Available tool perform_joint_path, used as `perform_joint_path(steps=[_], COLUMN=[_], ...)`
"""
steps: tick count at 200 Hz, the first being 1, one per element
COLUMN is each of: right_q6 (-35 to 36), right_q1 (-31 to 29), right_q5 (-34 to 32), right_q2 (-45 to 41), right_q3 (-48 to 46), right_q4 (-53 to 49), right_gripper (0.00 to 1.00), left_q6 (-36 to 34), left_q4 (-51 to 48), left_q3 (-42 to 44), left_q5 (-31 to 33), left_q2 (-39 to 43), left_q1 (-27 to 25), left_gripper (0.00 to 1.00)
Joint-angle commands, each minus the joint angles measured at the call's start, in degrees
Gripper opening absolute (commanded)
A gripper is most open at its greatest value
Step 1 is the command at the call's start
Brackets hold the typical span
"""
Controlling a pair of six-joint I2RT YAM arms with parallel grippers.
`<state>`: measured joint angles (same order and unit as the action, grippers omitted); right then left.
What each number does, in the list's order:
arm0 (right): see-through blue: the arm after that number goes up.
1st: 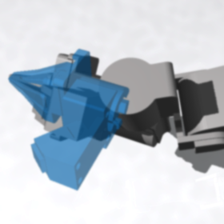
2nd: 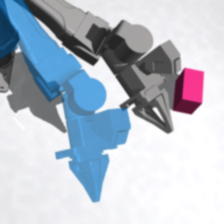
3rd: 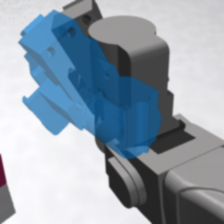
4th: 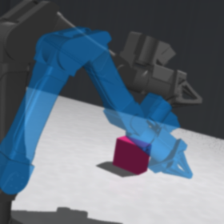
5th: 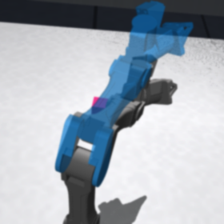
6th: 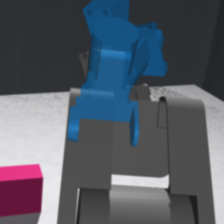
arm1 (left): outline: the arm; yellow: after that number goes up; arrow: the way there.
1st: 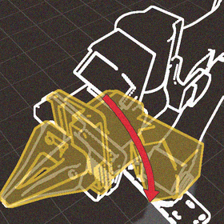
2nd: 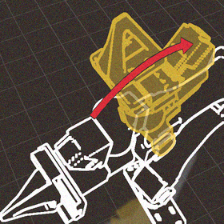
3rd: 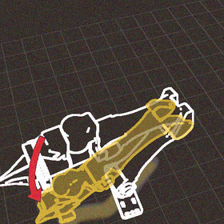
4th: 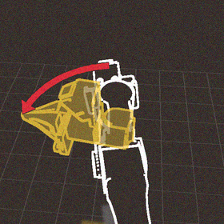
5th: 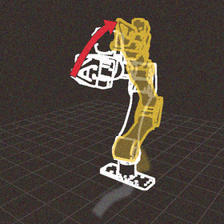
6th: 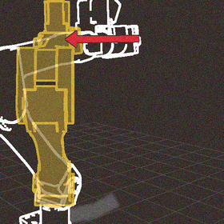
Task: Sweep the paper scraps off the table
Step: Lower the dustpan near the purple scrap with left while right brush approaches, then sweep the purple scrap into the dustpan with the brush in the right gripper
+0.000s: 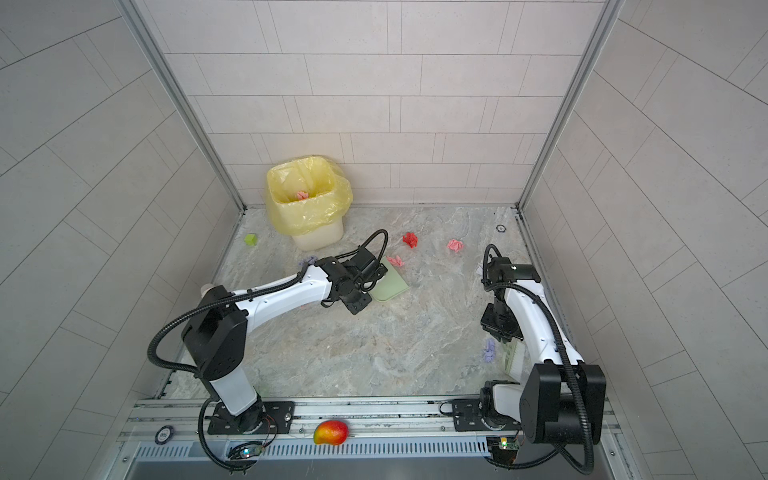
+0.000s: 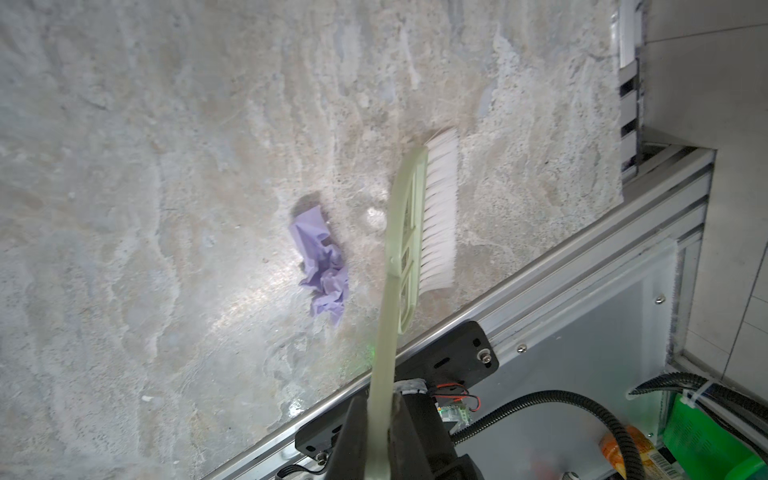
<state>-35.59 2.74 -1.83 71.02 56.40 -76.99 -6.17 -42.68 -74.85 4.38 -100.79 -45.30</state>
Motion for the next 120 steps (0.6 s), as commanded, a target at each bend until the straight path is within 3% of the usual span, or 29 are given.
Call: perform_joint_path(steps=[1, 120], right_q6=[-3.63, -9.91], right_q1=[-3.36, -22.15], right_q5=[5.49, 7.44], right_q2=[-0.71, 1.92], right_q3=[1.04, 8.47], right_q4=[1.15, 1.67], right_gripper=[0.00, 0.00], left_q6=[1.43, 1.16], left_q4=[-0.10, -6.95], left_q3=[1.23, 1.84], left_q5=[-0.69, -2.78], left_q2=[1.65, 1.10], left_q1=[-0.62, -4.56], left_gripper=[0.00, 0.00])
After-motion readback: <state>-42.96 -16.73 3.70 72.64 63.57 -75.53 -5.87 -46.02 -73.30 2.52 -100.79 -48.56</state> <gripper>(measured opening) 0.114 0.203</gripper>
